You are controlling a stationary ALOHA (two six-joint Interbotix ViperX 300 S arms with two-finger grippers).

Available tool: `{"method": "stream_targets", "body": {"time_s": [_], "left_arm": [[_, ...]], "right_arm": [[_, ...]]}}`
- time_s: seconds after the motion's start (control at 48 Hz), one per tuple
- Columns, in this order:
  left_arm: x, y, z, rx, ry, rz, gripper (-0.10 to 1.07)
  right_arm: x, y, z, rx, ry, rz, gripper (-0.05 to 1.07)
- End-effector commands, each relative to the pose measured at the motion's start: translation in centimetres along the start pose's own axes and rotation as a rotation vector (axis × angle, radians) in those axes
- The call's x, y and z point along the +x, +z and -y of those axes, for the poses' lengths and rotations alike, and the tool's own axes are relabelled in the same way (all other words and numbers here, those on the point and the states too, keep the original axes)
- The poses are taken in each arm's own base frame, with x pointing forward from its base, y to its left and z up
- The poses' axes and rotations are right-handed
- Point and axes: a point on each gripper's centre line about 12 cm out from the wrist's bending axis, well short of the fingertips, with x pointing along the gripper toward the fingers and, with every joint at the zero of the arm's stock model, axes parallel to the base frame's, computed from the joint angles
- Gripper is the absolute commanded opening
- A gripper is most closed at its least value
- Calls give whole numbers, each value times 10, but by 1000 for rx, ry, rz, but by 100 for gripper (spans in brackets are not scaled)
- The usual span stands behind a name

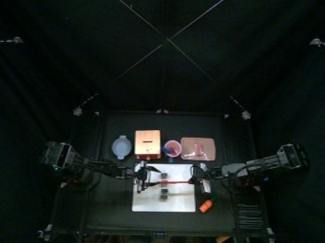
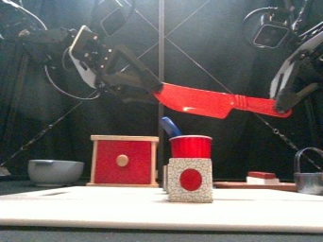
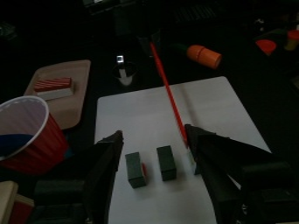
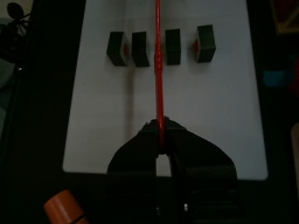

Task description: Drop knife

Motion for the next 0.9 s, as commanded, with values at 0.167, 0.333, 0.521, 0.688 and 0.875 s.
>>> {"method": "stream_targets", "body": {"time_s": [0.167, 0.333, 0.521, 0.688, 0.875], "left_arm": [[-12, 13, 1, -8, 11, 77, 91], [-15, 14, 4, -8, 5, 87, 91], [-14, 11, 7, -14, 2, 78, 91], [-11, 5, 7, -12, 4, 64, 91], [-10, 4, 7, -11, 4, 62, 91]], "right_arm": [[-12, -3, -7, 145, 52, -25, 33], [-19, -7, -16, 293, 109, -90, 34], [-34, -11, -26, 528, 157, -198, 34], [-50, -17, -26, 846, 114, -339, 34], [-58, -23, -14, 1099, -47, -359, 34]]}}
